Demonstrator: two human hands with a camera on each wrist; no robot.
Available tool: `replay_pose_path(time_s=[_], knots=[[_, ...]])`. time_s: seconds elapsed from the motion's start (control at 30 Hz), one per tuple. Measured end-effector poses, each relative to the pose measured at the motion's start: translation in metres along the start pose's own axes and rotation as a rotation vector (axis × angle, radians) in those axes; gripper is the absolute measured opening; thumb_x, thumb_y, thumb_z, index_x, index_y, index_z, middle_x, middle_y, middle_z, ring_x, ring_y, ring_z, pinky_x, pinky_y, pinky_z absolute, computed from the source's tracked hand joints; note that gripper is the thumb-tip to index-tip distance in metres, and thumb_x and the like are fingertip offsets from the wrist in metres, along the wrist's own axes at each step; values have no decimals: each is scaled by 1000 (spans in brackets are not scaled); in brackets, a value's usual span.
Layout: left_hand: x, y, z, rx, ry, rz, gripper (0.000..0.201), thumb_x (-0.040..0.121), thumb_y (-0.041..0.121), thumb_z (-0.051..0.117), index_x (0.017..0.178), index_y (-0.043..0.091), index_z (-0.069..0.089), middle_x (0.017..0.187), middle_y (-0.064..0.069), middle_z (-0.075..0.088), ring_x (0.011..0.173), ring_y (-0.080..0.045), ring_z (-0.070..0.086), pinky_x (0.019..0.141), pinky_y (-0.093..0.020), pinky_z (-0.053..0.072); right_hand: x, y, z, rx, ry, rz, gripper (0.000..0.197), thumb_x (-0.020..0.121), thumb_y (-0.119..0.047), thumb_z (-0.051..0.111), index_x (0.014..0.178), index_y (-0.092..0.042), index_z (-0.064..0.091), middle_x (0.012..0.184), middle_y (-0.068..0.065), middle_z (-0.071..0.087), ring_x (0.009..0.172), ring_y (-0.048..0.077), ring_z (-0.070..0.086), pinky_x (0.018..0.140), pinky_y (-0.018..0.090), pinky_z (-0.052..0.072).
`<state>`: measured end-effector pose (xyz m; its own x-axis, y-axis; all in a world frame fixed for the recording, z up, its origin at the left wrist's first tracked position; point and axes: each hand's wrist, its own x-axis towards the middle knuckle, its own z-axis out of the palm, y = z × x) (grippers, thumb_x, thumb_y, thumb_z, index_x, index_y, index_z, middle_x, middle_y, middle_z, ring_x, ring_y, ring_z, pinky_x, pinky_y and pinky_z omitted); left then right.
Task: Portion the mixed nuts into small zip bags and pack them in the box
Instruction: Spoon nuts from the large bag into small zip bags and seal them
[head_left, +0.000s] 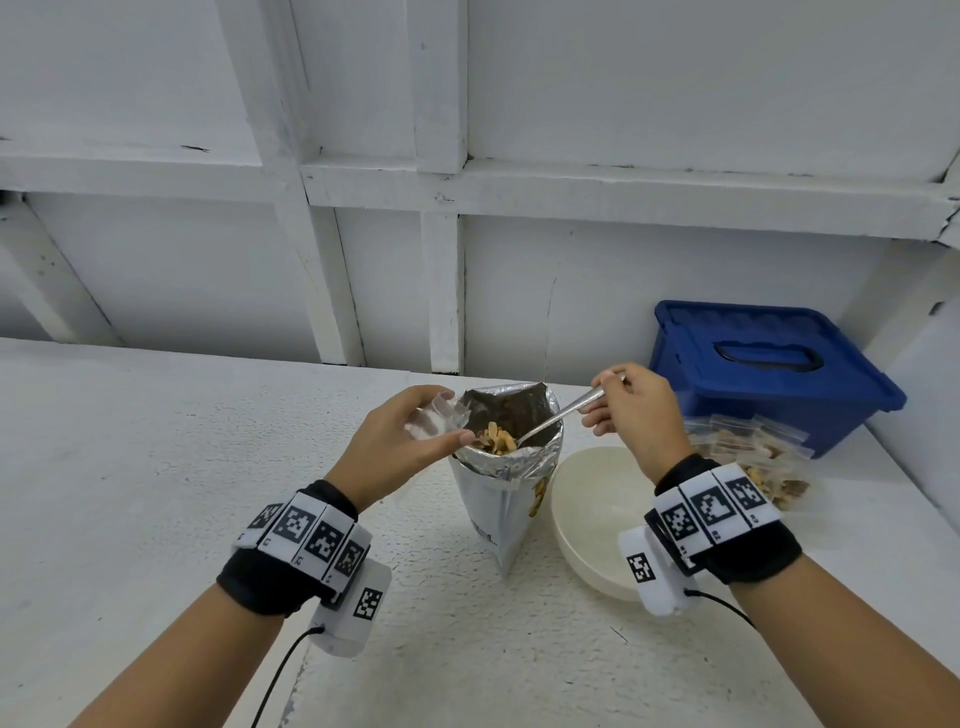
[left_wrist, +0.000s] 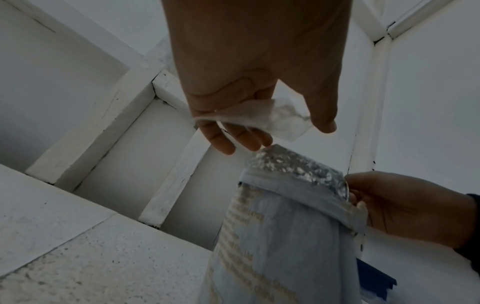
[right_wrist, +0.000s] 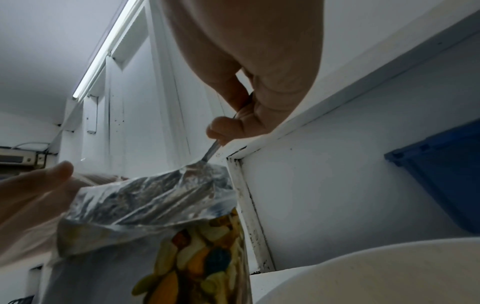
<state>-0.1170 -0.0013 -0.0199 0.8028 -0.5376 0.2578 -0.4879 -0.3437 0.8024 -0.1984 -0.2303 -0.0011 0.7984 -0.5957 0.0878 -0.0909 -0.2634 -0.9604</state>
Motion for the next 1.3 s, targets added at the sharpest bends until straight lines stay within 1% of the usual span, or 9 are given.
replay_pose_path(time_s=[0.17,0.3,0.37,0.47,0.6,0.8,0.9,1.13,1.3], knots=[[7,4,-9,143,-52,33,58,69,49,71,118,21,55,102,10,55,85,-1,51,69,-9,38,3,1,-9,81,52,31,22,95,-7,41,78,-11,54,65,12,61,42,6,57,42,17,47],[16,10,-13,277,-157,34,52,74,44,71,117,19,56,102,7,56,84,-2,49,68,-10,38,5,-3,-16,88,80,5,21,96,-8,42,79,-11,54,65,11,61,43,5,57,43,16,47],[20,11,-13,316,-194,31,52,74,47,69,116,18,57,101,8,56,81,1,48,65,-11,36,5,-7,-20,104,92,-5,21,95,-8,42,79,-11,54,64,11,60,43,5,57,43,16,47],[25,12,-12,375,-235,26,58,73,52,68,118,18,57,100,9,54,84,-4,48,65,-12,34,5,-11,-26,119,116,-27,21,95,-7,41,79,-10,54,63,12,60,42,5,57,42,16,47],[32,18,-8,432,-273,43,59,74,52,68,119,17,56,104,7,56,91,-9,49,72,-20,36,7,-17,-31,131,120,-46,22,96,-8,40,79,-9,54,64,12,59,42,6,56,43,16,46],[39,26,0,402,-319,41,62,75,49,69,124,14,54,109,4,57,90,-9,47,69,-16,34,10,-23,-29,157,95,-42,23,96,-8,40,78,-10,54,63,11,59,42,6,56,43,17,47],[39,29,4,358,-319,17,62,75,46,71,124,13,53,105,6,54,92,-10,49,74,-18,38,10,-27,-25,162,77,-45,24,96,-9,41,77,-11,54,65,11,60,42,5,56,43,16,47],[35,30,11,236,-251,20,57,73,41,74,118,13,56,99,6,58,87,-8,55,69,-10,43,7,-38,-11,128,-4,-92,22,97,-12,41,80,-13,54,66,8,58,44,5,55,44,15,47],[31,33,17,119,-147,25,54,75,40,72,119,15,54,92,6,60,80,-9,57,71,-18,50,2,-57,0,39,-48,-235,18,97,-15,42,90,-10,59,66,4,60,54,10,59,51,17,51]])
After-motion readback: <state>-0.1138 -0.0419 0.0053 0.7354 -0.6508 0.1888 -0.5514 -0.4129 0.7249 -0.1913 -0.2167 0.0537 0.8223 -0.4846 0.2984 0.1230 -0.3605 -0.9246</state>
